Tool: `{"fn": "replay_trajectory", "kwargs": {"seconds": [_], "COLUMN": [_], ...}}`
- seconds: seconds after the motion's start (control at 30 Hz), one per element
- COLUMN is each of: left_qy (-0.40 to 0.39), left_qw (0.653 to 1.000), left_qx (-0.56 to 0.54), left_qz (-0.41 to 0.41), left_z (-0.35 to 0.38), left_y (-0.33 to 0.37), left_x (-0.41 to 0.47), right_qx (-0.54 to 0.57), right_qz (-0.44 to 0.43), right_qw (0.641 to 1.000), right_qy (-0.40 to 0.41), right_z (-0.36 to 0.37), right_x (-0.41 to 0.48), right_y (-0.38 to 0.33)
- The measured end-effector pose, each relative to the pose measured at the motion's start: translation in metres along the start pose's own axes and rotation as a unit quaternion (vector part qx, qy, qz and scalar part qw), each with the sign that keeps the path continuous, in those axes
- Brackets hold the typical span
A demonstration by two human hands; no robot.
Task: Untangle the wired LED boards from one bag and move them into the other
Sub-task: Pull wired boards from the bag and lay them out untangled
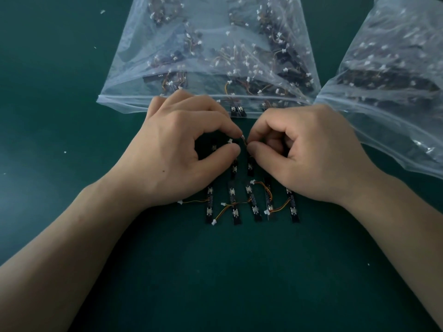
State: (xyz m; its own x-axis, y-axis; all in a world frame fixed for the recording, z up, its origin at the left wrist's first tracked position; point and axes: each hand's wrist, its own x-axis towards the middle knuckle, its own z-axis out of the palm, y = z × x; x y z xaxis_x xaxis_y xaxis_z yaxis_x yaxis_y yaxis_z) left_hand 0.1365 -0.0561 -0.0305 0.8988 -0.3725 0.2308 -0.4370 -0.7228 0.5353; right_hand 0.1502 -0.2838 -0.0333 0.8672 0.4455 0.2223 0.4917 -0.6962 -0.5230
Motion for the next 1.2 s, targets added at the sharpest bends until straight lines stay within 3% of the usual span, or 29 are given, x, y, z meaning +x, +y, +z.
{"fn": "replay_trajectory", "kwargs": {"seconds": [0.2, 0.57, 0.97, 1.2], "left_qy": [0.014, 0.008, -0.035, 0.101], "left_qw": [1.000, 0.999, 0.999, 0.981], "left_qx": [-0.006, 0.018, -0.006, -0.105], "left_qz": [-0.006, -0.039, -0.040, -0.128], "left_z": [-0.002, 0.000, -0.007, -0.005], "left_y": [0.000, 0.002, 0.005, 0.000], "left_x": [0.001, 0.002, 0.002, 0.006], "right_qx": [0.050, -0.078, -0.084, -0.075], "right_qz": [-0.001, -0.003, 0.026, 0.052], "right_qw": [0.998, 0.997, 0.996, 0.996], "right_qy": [0.049, -0.007, -0.014, -0.005], "right_z": [0.001, 0.003, 0.004, 0.006], "right_x": [0.002, 0.001, 0.002, 0.005], "right_y": [0.002, -0.004, -0.007, -0.009]}}
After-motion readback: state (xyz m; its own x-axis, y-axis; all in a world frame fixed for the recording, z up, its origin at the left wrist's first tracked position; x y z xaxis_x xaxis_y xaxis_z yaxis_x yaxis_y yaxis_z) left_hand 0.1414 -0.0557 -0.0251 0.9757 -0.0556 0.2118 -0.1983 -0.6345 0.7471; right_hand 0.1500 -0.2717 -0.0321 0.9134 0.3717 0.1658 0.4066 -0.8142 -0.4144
